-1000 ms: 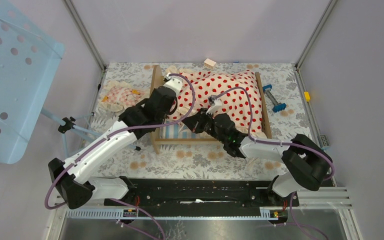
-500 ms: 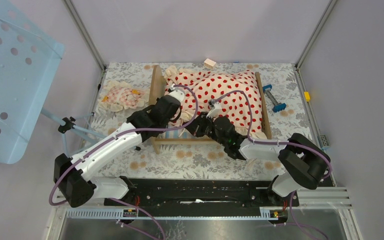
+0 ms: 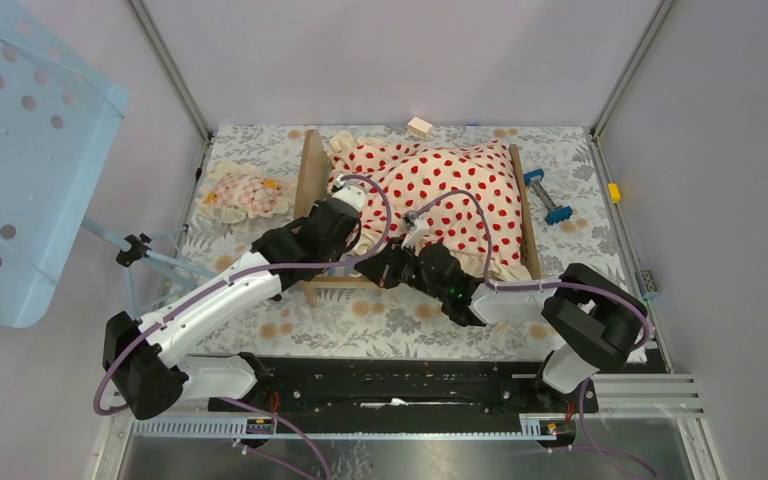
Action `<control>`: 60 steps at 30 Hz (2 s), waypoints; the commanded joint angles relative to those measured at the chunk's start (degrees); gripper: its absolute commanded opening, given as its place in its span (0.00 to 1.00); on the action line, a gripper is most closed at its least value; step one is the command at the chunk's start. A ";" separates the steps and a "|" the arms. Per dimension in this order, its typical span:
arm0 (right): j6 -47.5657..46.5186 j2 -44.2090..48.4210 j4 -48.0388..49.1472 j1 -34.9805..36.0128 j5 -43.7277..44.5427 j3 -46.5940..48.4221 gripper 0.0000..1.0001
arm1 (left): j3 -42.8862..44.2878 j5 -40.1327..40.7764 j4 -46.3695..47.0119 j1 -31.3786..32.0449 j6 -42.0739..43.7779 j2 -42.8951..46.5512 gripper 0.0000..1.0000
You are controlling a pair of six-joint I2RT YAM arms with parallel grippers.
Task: Set up the pet bed
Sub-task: Cross the ropes on the bed frame.
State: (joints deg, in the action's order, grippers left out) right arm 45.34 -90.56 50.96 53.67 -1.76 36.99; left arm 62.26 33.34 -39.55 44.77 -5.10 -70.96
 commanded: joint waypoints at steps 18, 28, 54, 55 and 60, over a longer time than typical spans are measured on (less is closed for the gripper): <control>-3.50 -0.18 -5.36 1.79 0.16 7.13 0.00 | 8.47 -5.49 -5.88 -0.48 -9.05 13.72 0.71; -7.17 1.11 -13.18 2.00 -1.14 11.81 0.00 | 10.39 -11.98 -5.95 -11.12 -12.49 12.39 0.68; -15.45 -2.37 -40.80 10.18 -0.63 29.78 0.02 | 2.36 -25.91 1.73 -25.24 -12.17 7.84 0.51; -14.40 -2.46 -41.03 10.29 -1.48 29.73 0.03 | 2.14 -25.88 1.87 -25.26 -12.15 7.91 0.50; -9.57 -1.67 -39.94 10.59 -4.23 29.14 0.06 | 2.00 -26.41 2.10 -25.51 -12.21 7.69 0.50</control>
State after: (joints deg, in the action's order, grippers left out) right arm 31.70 -92.75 10.50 63.77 -3.09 64.84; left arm 64.07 8.16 -40.66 19.73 -17.04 -63.46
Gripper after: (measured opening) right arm 0.051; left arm 0.506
